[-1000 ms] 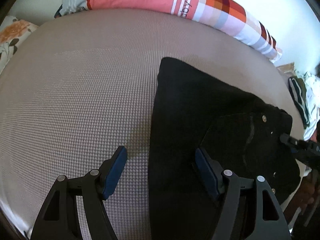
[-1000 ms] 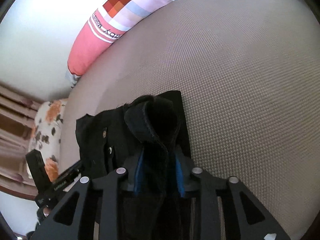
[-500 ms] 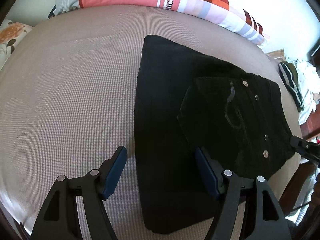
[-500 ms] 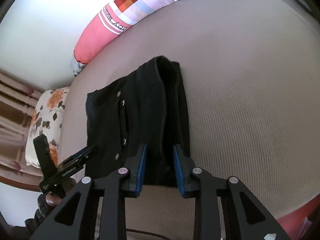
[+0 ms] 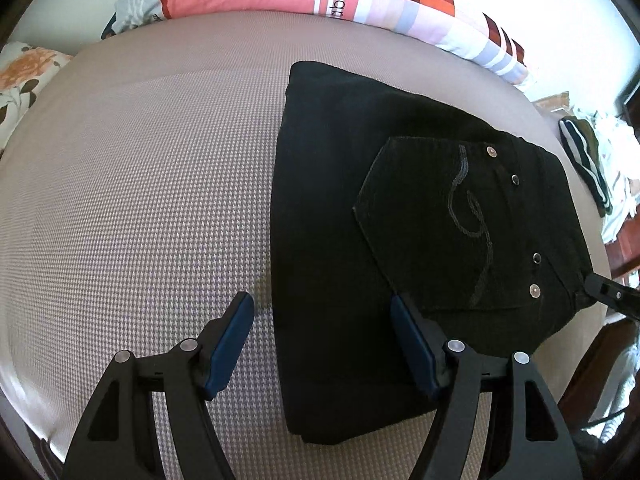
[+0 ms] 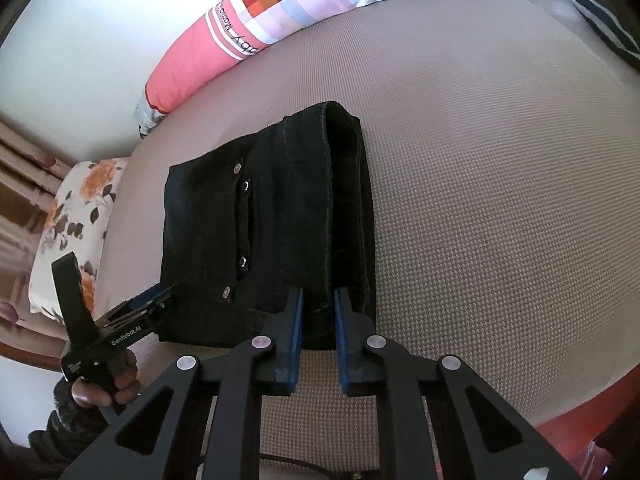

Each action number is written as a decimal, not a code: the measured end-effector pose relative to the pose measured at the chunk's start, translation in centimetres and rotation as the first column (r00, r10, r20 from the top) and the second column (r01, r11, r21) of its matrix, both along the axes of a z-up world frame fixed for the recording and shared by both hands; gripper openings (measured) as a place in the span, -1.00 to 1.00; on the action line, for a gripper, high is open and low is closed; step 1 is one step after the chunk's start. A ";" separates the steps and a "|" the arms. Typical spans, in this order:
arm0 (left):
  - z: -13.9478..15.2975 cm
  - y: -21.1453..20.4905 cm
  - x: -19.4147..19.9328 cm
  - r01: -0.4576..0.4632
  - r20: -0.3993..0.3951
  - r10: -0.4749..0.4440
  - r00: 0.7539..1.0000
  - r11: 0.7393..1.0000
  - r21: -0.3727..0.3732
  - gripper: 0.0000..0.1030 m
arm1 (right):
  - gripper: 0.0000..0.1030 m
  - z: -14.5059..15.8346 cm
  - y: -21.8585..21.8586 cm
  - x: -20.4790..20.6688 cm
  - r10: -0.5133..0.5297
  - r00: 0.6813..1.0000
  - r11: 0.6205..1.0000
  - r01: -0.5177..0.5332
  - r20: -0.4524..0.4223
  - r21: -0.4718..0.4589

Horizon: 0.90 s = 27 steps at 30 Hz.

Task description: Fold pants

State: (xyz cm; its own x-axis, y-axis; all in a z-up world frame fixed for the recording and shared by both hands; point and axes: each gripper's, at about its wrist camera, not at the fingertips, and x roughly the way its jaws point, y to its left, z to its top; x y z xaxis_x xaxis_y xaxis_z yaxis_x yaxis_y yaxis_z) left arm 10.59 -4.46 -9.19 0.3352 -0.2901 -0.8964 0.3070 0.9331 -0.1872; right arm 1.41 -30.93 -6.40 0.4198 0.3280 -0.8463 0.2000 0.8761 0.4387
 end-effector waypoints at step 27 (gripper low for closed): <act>-0.1 -1.2 -1.1 0.010 0.056 -0.015 0.998 0.997 0.075 0.43 | -0.55 -1.4 -0.6 0.6 -0.013 0.998 1.000 0.012 -0.062 -0.021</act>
State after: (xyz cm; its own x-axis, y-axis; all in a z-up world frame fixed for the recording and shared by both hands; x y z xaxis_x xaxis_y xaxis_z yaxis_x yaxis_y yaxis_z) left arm 9.52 -5.63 -9.34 0.3829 -0.2276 -0.8953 0.3269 0.9399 -0.0991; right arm 2.01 -31.49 -7.81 0.3703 0.3054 -0.8773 0.2376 0.8818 0.4073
